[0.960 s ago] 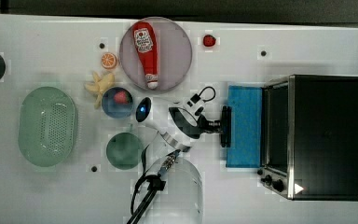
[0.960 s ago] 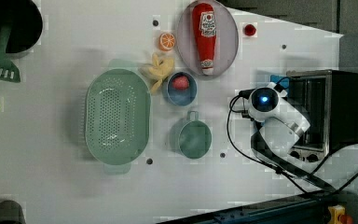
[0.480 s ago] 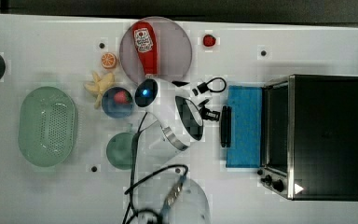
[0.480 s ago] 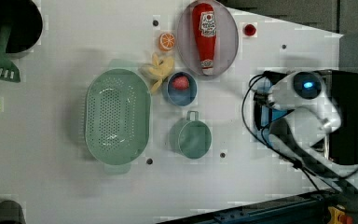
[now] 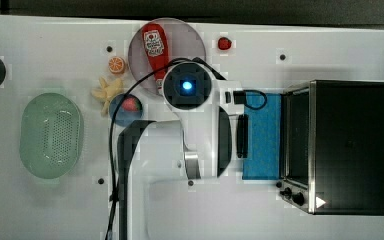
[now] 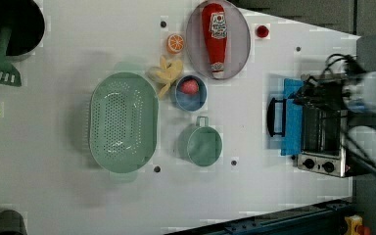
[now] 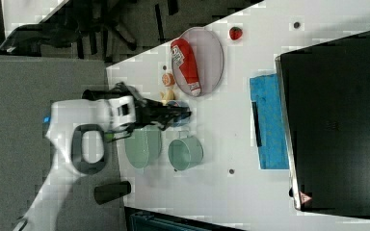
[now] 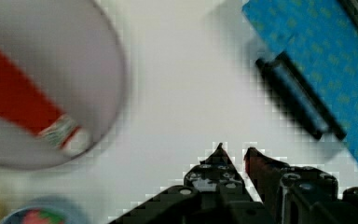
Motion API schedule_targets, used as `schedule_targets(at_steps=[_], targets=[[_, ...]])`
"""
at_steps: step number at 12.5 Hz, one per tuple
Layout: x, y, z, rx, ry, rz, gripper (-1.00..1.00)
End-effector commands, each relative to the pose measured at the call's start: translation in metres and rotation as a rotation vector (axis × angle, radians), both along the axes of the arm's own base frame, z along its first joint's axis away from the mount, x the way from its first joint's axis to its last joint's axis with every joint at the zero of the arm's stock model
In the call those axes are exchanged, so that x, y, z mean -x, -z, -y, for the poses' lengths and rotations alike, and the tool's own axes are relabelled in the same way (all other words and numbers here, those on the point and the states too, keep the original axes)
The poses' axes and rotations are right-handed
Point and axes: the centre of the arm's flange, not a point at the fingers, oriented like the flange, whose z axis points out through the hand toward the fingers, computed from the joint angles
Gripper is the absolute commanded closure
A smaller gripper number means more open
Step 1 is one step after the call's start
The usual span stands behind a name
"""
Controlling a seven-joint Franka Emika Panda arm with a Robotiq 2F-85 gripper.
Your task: Flap open oven.
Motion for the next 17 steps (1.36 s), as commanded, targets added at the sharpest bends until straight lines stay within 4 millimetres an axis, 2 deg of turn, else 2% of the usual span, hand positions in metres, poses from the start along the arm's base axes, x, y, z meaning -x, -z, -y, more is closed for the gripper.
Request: schedule_targets(at_steps=[1, 3, 5, 7, 9, 11, 17], targets=[[0.009, -0.072, 0.020, -0.077, 0.142, 0.070, 0.65], [0.029, -0.119, 0.029, -0.090, 0.181, 0.055, 0.65], [0.047, -0.157, 0.030, -0.095, 0.243, 0.016, 0.65], [0.066, -0.187, 0.026, -0.094, 0.237, -0.040, 0.65], [0.074, -0.206, 0.025, -0.097, 0.234, -0.040, 0.65], [0.074, -0.213, 0.027, -0.100, 0.237, -0.024, 0.65], [0.070, -0.204, 0.025, -0.095, 0.235, -0.042, 0.65]])
